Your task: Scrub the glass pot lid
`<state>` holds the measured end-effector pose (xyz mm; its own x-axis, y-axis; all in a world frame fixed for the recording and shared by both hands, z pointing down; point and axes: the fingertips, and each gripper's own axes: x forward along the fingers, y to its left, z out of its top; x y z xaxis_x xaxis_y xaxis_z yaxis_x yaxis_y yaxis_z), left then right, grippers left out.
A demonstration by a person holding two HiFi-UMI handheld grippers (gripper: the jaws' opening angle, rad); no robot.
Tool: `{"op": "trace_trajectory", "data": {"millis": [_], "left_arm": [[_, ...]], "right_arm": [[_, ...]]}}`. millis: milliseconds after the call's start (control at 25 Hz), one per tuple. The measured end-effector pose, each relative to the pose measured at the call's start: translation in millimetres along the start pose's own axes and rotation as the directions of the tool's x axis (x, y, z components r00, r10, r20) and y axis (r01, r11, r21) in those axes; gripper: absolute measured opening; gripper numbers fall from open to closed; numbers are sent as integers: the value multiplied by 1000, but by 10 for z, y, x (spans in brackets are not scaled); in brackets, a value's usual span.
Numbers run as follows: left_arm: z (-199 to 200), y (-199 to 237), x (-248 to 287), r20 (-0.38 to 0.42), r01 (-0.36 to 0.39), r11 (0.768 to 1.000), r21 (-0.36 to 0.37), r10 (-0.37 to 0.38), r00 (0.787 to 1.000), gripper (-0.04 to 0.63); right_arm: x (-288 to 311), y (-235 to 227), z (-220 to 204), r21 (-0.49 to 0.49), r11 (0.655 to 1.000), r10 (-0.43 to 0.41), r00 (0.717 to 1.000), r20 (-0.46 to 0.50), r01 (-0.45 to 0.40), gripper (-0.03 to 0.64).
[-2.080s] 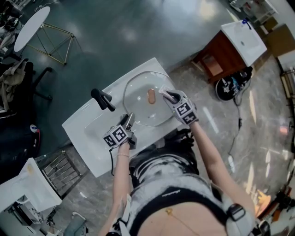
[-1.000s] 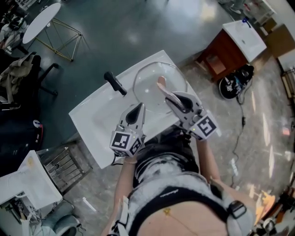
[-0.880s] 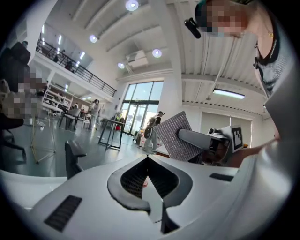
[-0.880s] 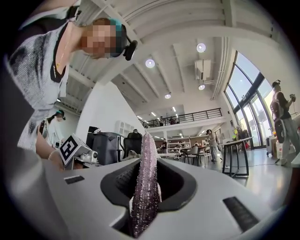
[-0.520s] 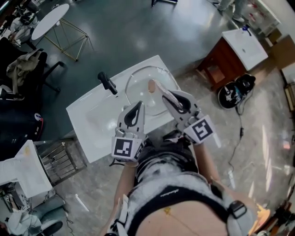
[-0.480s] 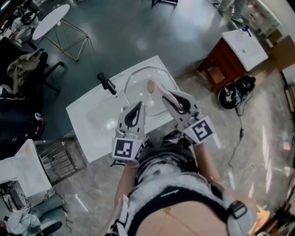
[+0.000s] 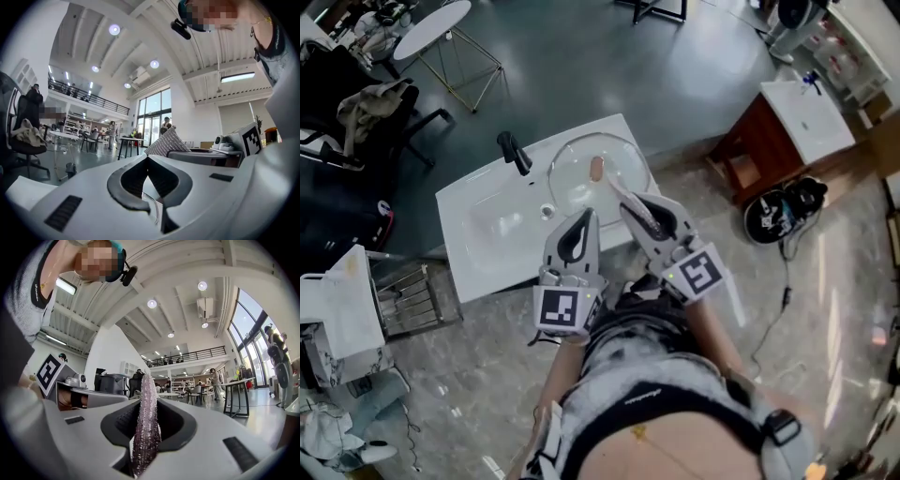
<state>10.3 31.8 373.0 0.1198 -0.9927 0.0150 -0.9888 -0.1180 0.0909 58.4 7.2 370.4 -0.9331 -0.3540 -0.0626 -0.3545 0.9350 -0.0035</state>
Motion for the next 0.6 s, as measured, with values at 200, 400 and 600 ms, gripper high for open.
{"op": "trace_trajectory", "data": {"millis": [200, 400, 600], "left_arm": [[-17, -123, -77, -31, -68, 998, 16, 68, 997, -9], [-27, -265, -102, -44, -86, 996, 36, 88, 995, -9], [-69, -325, -111, -62, -90, 996, 26, 91, 994, -9]], "right_arm": [[-136, 99, 28, -3, 999, 43, 999, -7, -43, 80], [-275, 119, 28, -8, 999, 44, 999, -26, -45, 78], [-328, 133, 7, -15, 999, 32, 999, -41, -33, 78]]}}
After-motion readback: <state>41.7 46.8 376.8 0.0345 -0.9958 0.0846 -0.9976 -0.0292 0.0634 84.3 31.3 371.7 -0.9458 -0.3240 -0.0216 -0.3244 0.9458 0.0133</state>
